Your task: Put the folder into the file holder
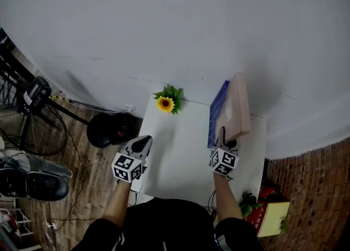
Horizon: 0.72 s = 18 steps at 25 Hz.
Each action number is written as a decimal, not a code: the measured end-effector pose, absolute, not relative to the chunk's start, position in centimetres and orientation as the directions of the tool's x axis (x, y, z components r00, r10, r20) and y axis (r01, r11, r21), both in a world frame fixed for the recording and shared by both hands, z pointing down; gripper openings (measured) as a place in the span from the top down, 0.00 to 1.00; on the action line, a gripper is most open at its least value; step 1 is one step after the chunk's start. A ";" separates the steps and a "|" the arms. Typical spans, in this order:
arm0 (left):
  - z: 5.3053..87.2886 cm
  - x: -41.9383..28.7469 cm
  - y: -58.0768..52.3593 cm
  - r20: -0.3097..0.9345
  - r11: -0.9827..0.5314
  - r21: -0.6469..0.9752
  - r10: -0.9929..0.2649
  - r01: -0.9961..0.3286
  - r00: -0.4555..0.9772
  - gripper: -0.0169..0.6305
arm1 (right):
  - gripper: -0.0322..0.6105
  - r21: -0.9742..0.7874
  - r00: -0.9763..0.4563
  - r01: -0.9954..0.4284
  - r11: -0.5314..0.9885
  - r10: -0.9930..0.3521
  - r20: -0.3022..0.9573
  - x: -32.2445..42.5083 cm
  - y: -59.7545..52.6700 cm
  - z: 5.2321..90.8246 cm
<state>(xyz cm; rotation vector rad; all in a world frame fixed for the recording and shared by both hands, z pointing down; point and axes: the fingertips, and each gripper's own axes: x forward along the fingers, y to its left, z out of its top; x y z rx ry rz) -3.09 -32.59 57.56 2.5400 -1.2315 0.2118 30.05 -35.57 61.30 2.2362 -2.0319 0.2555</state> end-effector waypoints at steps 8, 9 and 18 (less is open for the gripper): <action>57.6 -2.5 -32.4 0.268 -0.586 0.213 -0.734 -0.782 0.623 0.93 | 0.65 -0.039 0.060 -0.996 -0.074 -0.955 0.291 30.0 -35.7 63.8; 57.5 -2.5 -32.4 0.268 -0.586 0.213 -0.734 -0.782 0.624 0.93 | 0.65 -0.039 0.054 -0.997 -0.069 -0.951 0.306 30.0 -35.7 64.2; 57.7 -2.3 -31.5 0.274 -0.584 0.215 -0.734 -0.783 0.622 0.93 | 0.62 -0.035 0.020 -0.999 -0.039 -0.901 0.434 29.9 -35.4 67.7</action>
